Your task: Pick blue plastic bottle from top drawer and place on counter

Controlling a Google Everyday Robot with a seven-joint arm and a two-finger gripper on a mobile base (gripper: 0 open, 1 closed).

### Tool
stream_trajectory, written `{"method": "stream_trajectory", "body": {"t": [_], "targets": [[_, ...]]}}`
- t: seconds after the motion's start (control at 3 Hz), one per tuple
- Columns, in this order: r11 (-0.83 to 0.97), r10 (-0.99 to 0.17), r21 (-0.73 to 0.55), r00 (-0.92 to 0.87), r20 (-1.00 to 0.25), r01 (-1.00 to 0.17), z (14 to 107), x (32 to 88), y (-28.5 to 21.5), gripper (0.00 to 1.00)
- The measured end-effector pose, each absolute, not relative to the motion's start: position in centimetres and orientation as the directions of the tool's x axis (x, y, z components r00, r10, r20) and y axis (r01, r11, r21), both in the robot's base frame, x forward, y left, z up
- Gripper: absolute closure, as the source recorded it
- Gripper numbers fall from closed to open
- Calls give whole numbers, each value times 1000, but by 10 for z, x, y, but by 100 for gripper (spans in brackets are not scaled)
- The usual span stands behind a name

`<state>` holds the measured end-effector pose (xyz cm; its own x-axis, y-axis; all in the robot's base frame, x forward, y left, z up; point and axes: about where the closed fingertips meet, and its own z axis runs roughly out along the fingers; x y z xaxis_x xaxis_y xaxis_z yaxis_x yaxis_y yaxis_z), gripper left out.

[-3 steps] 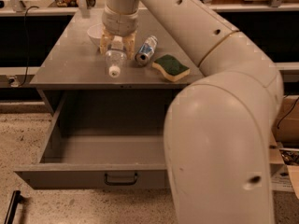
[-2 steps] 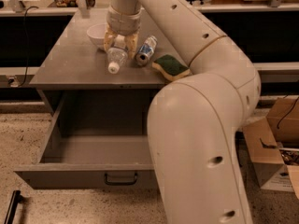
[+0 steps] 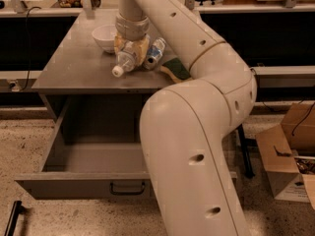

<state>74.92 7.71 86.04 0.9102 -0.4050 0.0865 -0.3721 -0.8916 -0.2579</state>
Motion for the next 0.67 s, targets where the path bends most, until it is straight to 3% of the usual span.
{"method": "stream_trajectory", "body": {"t": [0.67], "targets": [[-883,-413,-289,905,102,-370,856,760,86,41]]}}
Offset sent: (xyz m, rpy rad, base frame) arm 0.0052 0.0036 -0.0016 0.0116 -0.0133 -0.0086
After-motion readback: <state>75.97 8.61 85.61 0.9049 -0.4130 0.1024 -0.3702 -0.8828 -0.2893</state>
